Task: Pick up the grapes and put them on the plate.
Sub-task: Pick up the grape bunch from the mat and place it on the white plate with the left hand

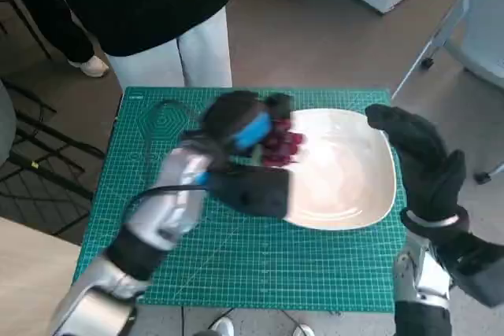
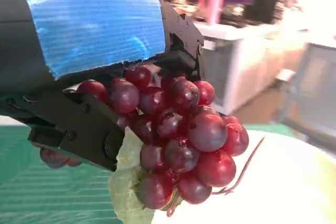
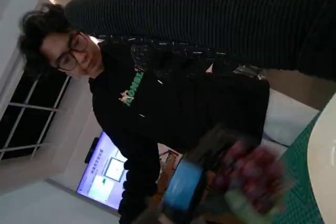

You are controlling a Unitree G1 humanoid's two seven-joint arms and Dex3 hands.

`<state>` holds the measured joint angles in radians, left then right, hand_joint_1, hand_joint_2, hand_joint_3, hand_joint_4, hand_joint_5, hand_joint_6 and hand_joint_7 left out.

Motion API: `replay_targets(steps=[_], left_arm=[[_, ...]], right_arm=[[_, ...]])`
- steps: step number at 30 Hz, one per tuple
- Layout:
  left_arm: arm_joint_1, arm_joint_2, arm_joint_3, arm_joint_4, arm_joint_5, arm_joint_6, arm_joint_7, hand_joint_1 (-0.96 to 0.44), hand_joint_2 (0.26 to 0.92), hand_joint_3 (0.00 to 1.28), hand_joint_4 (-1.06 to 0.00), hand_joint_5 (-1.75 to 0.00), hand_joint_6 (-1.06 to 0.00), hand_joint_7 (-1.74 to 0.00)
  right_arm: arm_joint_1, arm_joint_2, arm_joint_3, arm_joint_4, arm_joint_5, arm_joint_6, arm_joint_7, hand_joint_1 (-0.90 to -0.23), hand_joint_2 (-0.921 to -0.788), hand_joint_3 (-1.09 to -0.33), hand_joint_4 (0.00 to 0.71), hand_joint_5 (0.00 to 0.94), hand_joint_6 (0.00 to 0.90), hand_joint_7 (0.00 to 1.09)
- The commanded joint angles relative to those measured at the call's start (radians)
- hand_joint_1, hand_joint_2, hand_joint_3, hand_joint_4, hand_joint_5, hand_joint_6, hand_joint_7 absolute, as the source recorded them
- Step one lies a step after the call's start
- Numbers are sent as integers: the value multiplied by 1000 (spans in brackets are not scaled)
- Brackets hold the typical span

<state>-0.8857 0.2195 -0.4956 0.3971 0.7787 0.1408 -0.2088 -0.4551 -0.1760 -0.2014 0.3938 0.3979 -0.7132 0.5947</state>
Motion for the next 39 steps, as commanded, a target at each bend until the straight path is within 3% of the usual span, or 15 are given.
replay_targets(steps=[1,6,12,19,26,39], left_arm=[[-83,-70,-42,104,10,-23,8,2,920,103,-681,-1167,-556,-1257],[-148,-137,-76,215,10,-47,17,2,920,122,-655,-1230,-542,-1234],[-218,-209,-94,355,-4,-80,28,4,920,183,-559,-1425,-523,-1156],[-256,-248,-103,439,-9,-127,51,3,921,310,-385,-1485,-384,-1428],[-272,-260,-116,491,0,-153,87,2,921,330,-410,-1539,-332,-1387],[-276,-266,-122,542,3,-153,121,2,921,317,-418,-1554,-359,-1337]], right_arm=[[32,-3,-11,-13,13,14,-7,-567,-921,-626,165,0,-1,360],[40,-3,-20,-26,9,7,-13,-565,-921,-627,165,0,-1,362],[50,-3,-31,-37,2,-5,-25,-562,-921,-630,164,0,-1,363],[67,0,-35,-55,-2,-12,-37,-550,-921,-637,160,0,-1,361],[87,3,-33,-80,-6,-9,-56,-543,-921,-647,155,0,-1,351],[94,10,-23,-89,-26,-9,-88,-532,-921,-664,150,0,-1,333]])
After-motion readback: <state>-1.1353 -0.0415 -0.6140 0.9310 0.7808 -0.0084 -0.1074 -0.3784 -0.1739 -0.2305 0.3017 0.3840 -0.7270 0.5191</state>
